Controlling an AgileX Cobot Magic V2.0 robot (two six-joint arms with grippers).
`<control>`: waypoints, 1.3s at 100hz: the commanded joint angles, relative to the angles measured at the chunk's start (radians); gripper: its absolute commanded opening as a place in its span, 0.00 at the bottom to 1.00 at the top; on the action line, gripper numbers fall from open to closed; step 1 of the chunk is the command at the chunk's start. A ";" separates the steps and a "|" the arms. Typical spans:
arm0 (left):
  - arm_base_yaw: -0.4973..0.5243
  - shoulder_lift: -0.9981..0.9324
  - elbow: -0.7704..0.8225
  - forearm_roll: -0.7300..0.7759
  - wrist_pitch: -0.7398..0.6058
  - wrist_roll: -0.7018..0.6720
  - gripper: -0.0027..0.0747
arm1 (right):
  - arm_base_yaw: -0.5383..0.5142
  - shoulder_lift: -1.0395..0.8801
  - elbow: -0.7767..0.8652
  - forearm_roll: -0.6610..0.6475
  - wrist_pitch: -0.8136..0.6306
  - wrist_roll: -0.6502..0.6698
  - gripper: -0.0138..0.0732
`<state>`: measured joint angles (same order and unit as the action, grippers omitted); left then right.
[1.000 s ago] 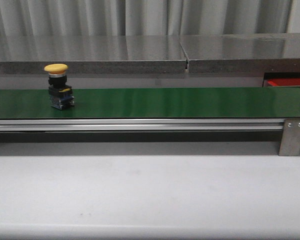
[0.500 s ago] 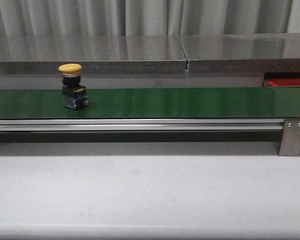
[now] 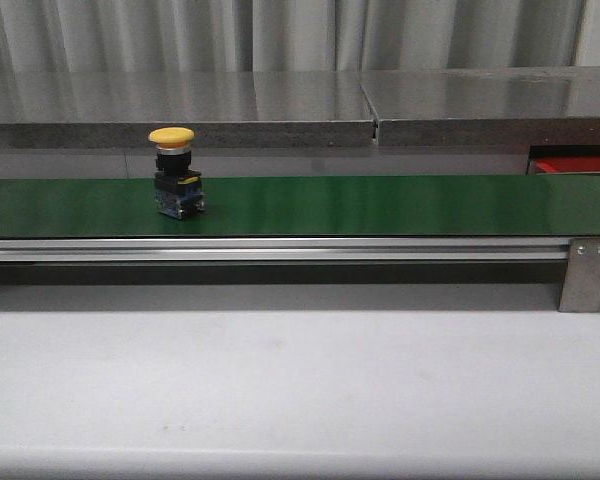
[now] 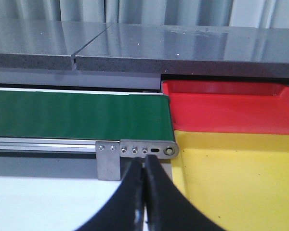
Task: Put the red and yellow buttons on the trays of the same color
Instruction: 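Set the red button on the belt and raise the left gripper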
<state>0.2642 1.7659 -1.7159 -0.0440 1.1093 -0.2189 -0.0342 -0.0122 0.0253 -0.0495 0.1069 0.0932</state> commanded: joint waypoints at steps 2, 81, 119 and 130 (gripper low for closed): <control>-0.038 -0.101 -0.031 -0.010 -0.061 0.050 0.31 | 0.003 -0.018 -0.021 -0.010 -0.073 0.000 0.02; -0.357 -0.411 0.291 -0.019 -0.269 0.156 0.01 | 0.003 -0.018 -0.021 -0.010 -0.073 0.000 0.02; -0.459 -0.652 0.548 -0.022 -0.391 0.158 0.01 | 0.003 -0.018 -0.021 -0.010 -0.073 0.000 0.02; -0.479 -0.738 0.623 -0.027 -0.426 0.158 0.01 | 0.003 -0.018 -0.021 -0.010 -0.073 0.000 0.02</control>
<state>-0.1927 1.1137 -1.1164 -0.0560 0.7834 -0.0603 -0.0342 -0.0122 0.0253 -0.0495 0.1069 0.0932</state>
